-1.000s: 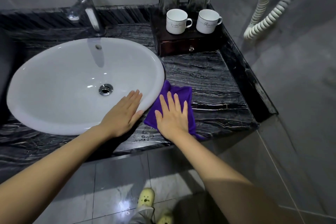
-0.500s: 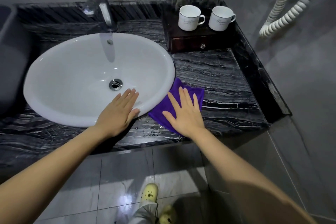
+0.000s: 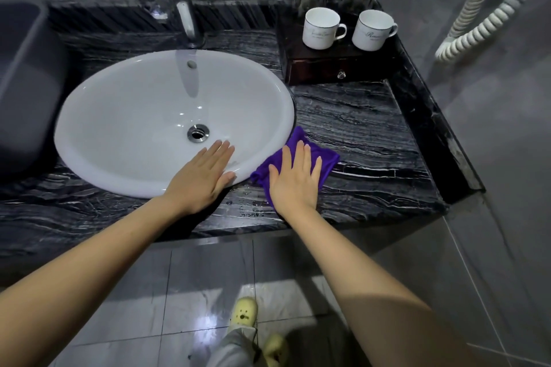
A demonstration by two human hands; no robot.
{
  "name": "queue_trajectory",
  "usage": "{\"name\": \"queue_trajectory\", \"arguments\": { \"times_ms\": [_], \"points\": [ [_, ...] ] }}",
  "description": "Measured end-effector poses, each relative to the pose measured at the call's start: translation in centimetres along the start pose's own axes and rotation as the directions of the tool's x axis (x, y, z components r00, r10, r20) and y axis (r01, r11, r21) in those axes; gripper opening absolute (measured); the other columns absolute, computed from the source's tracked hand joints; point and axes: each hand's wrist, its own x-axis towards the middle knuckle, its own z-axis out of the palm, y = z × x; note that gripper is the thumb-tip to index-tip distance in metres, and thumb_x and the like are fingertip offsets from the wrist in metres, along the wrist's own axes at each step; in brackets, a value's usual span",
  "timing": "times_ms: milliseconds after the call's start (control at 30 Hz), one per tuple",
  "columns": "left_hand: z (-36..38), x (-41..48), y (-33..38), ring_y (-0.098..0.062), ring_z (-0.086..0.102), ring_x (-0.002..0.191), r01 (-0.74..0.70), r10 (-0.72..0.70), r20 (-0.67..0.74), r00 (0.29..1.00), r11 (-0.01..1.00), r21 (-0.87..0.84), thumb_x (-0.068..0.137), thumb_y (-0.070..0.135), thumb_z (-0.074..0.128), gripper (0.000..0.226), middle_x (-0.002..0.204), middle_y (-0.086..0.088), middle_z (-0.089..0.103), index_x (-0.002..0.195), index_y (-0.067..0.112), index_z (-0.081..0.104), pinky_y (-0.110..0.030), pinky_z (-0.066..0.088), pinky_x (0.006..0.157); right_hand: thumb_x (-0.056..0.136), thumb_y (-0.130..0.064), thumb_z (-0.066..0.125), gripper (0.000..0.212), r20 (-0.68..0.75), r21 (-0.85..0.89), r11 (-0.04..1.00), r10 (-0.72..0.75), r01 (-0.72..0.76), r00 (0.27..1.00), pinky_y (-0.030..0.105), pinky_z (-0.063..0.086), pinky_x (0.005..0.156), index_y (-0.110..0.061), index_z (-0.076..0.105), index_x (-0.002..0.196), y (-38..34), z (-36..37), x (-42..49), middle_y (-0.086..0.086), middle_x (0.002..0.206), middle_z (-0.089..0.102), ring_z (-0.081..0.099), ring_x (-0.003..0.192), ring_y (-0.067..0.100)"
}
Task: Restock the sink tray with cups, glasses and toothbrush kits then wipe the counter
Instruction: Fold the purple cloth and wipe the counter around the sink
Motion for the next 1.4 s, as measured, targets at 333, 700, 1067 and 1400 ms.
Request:
{"name": "queue_trajectory", "arguments": {
  "times_ms": [333, 700, 1067, 1400],
  "points": [
    [-0.9, -3.8, -2.9, -0.019, 0.003, 0.147, 0.189, -0.187, 0.064, 0.98, 0.982, -0.016, 0.097, 0.04, 0.028, 0.06, 0.158, -0.008, 0.011, 0.147, 0.011, 0.012, -0.034, 0.003, 0.119, 0.095, -0.029, 0.046, 0.031, 0.024, 0.416, 0.901, -0.149, 0.126, 0.989, 0.043, 0.033, 0.099, -0.012, 0.051, 0.121, 5.6, -5.5, 3.1, 0.013, 0.126, 0.051, 0.043, 0.119, 0.032],
    [-1.4, -4.4, -4.3, -0.015, 0.005, 0.146, 0.16, -0.152, 0.098, 0.983, 0.984, -0.074, 0.097, 0.041, 0.029, 0.06, 0.158, -0.004, 0.014, 0.148, 0.014, 0.014, -0.03, 0.005, 0.119, 0.096, -0.05, 0.024, 0.07, 0.083, 0.133, 0.979, -0.164, 0.152, 0.983, 0.044, -0.006, 0.121, -0.012, 0.001, 0.15, 0.0, -0.8, -5.3, 0.007, 0.161, 0.002, -0.004, 0.149, 0.021],
    [-1.8, -5.1, -6.6, -0.014, 0.003, 0.146, 0.058, -0.057, 0.094, 0.994, 0.998, -0.01, 0.095, 0.046, 0.029, 0.064, 0.158, -0.003, 0.013, 0.148, 0.014, 0.012, -0.027, -0.001, 0.117, 0.092, -0.058, 0.019, 0.081, 0.051, -0.008, 1.0, -0.029, 0.03, 0.998, 0.052, -0.003, 0.119, -0.004, -0.002, 0.149, -0.9, -0.4, -0.6, 0.013, 0.16, 0.001, -0.004, 0.148, 0.026],
    [-1.6, -4.8, -6.5, -0.018, 0.003, 0.147, 0.015, -0.018, 0.081, 0.997, 0.999, 0.036, 0.096, 0.047, 0.023, 0.063, 0.158, -0.006, 0.01, 0.148, 0.013, 0.009, -0.034, 0.002, 0.12, 0.096, -0.052, 0.021, 0.071, 0.002, -0.007, 0.995, 0.095, -0.095, 0.995, 0.048, 0.0, 0.12, -0.01, 0.005, 0.15, -0.5, -0.9, -0.3, 0.008, 0.161, 0.006, 0.001, 0.148, 0.022]
  ]
}}
